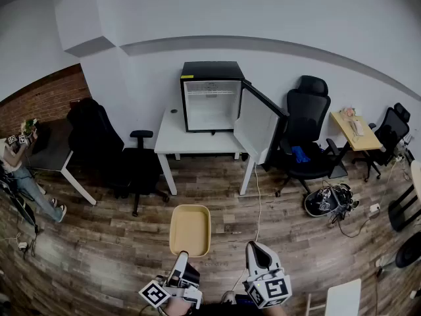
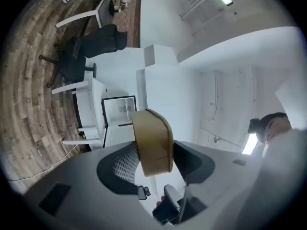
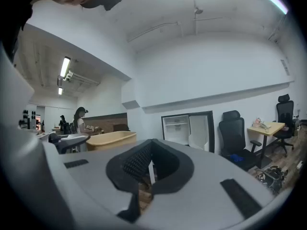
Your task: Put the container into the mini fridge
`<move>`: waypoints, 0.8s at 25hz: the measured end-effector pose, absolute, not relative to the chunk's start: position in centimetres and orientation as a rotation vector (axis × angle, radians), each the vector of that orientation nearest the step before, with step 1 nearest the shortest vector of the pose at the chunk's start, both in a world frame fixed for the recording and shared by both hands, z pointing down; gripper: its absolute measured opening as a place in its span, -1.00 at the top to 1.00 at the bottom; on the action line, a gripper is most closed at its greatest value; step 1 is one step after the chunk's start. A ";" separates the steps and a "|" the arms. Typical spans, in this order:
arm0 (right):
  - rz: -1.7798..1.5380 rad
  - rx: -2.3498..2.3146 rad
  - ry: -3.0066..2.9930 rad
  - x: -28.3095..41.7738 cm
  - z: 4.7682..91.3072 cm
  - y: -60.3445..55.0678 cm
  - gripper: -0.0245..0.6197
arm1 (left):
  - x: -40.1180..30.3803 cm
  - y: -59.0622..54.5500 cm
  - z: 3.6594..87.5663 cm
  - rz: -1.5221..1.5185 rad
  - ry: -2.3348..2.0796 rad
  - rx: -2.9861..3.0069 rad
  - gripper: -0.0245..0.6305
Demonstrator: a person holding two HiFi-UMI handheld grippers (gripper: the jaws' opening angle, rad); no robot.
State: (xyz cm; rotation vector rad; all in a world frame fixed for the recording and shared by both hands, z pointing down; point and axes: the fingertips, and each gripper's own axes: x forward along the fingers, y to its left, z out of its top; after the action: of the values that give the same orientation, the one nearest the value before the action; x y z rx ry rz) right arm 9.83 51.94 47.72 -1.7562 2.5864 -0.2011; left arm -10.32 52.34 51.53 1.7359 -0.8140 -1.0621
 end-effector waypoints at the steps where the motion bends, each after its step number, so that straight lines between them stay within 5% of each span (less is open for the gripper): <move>1: -0.200 -1.755 2.587 9.9 47.7 52.0 0.88 | -10.3 52.4 51.5 -1.065 -0.813 1.734 0.24; 20: -0.152 -1.712 2.584 12.7 47.0 52.9 0.88 | -7.3 53.0 51.8 -1.084 -0.831 1.708 0.24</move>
State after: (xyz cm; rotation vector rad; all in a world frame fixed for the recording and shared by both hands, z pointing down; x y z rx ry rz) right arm 12.67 52.88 47.01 -1.7118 2.5838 -0.1515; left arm -7.28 52.97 51.80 1.7083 -0.8313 -1.0838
